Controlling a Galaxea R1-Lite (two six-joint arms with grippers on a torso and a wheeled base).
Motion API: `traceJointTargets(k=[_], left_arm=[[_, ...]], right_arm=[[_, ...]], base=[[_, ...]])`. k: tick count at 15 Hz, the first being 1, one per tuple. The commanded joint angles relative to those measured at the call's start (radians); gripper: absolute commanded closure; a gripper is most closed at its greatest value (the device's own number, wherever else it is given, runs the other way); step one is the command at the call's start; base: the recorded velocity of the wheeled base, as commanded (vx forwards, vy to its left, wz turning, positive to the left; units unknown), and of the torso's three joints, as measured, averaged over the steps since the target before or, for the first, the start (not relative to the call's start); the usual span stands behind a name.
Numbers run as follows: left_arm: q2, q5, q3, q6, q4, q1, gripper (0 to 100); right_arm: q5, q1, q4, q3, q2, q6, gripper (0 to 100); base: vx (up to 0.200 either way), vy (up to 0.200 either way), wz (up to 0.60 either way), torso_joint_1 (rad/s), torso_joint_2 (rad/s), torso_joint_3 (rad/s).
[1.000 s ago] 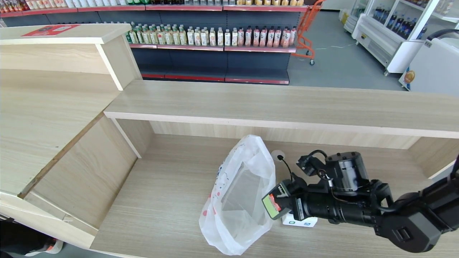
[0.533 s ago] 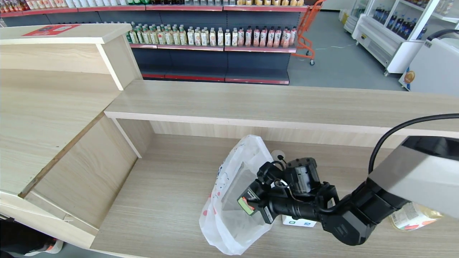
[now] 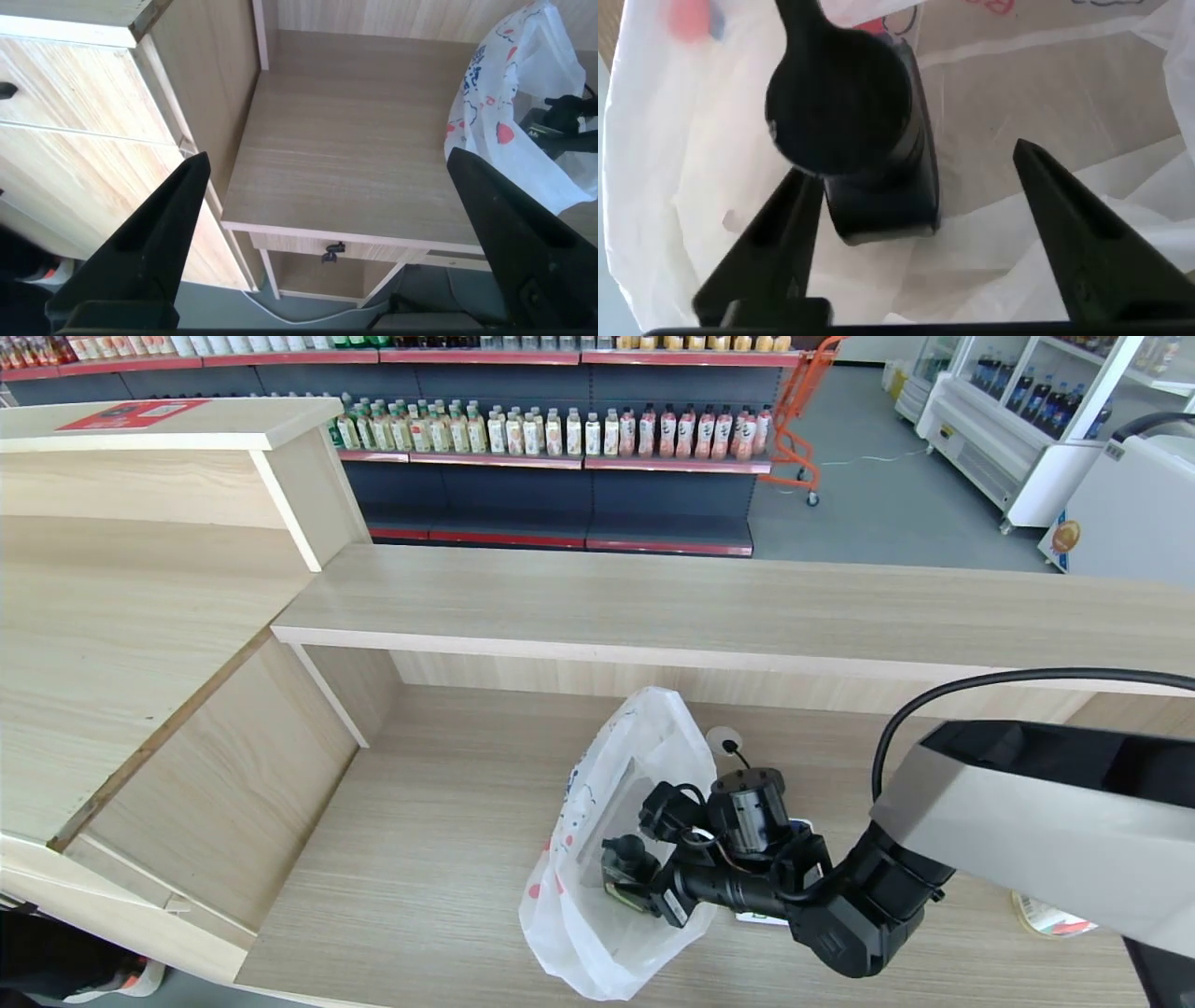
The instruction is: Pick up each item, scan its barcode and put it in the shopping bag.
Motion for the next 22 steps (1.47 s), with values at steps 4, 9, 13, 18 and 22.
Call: traceJointTargets(k=[4, 9, 13, 18, 22], left_arm=[[0.000, 0.000, 0.000, -0.001, 0.000, 0.000, 0], [0.000, 0.000, 0.000, -0.001, 0.000, 0.000, 0], [0.000, 0.000, 0.000, 0.000, 0.000, 0.000, 0], [0.000, 0.000, 0.000, -0.001, 0.000, 0.000, 0], [0.000, 0.000, 0.000, -0.001, 0.000, 0.000, 0]], right_arm=[[0.003, -0.008, 0.000, -0.013, -0.081, 0.376, 0], [0.003, -0.077, 0.121, 0.105, -0.345, 0.700, 0], [0.000, -0.175, 0.463, 0.282, -0.879, 0.649, 0], [-0.002, -0.550, 0.945, 0.367, -1.370, 0.124, 0], [0.000, -0.688, 1.172, 0.423, -1.631, 0.128, 0]], base=[[0.000, 0.000, 0.00, 0.000, 0.00, 0.000], [0.000, 0.000, 0.00, 0.000, 0.00, 0.000], [0.000, 0.000, 0.00, 0.000, 0.00, 0.000], [0.000, 0.000, 0.00, 0.000, 0.00, 0.000], [0.000, 0.000, 0.00, 0.000, 0.00, 0.000]])
